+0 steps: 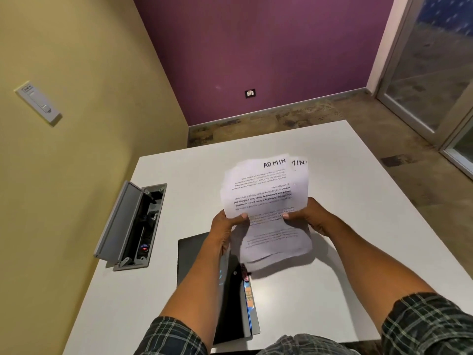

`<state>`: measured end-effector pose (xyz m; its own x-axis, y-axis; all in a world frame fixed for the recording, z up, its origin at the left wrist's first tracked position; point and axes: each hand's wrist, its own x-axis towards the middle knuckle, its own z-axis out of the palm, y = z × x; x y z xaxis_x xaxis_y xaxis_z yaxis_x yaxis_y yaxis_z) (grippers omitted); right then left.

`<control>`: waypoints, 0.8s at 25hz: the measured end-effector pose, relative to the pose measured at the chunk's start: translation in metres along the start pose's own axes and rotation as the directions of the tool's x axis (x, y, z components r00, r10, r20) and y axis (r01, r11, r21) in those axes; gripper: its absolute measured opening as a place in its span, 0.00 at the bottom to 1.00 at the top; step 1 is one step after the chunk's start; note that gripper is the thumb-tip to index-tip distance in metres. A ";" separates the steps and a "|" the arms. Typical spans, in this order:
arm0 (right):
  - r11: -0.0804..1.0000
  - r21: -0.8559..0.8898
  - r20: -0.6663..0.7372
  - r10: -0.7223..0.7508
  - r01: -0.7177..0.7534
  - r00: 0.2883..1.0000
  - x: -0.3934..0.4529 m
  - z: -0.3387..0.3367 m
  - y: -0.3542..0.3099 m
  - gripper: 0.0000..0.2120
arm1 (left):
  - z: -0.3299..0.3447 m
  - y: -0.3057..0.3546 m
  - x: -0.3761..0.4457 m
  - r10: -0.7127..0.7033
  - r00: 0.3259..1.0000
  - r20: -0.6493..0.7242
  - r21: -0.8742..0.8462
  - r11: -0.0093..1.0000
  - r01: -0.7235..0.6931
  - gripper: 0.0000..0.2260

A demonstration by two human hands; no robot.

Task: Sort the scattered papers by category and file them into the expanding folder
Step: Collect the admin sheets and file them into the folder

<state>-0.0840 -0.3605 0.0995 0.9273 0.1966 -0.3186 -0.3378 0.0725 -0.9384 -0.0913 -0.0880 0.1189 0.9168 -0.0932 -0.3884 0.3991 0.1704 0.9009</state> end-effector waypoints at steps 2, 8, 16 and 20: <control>0.997 -0.065 -0.034 -0.032 0.030 0.999 0.000 -0.001 -0.008 0.29 | 0.005 0.004 0.000 0.011 1.000 0.014 0.037 0.999 -0.012 0.21; 0.988 -0.110 -0.154 -0.128 0.111 0.980 0.001 0.007 -0.017 0.26 | 0.020 0.005 0.002 0.032 0.998 -0.055 0.030 0.999 -0.031 0.20; 0.989 -0.090 -0.226 -0.139 0.121 0.964 -0.008 -0.008 -0.009 0.23 | 0.028 0.009 0.000 0.067 0.996 -0.051 0.245 0.968 -0.053 0.19; 0.986 -0.163 -0.159 -0.063 0.036 0.985 -0.018 -0.013 0.015 0.21 | 0.020 -0.017 0.000 -0.002 1.000 -0.014 0.438 0.899 0.008 0.20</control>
<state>-0.1039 -0.3757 0.0900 0.9605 0.0334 -0.2764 -0.2730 -0.0809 -0.9586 -0.0987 -0.1105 0.1072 0.9161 -0.0798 -0.3929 0.3582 -0.2773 0.8915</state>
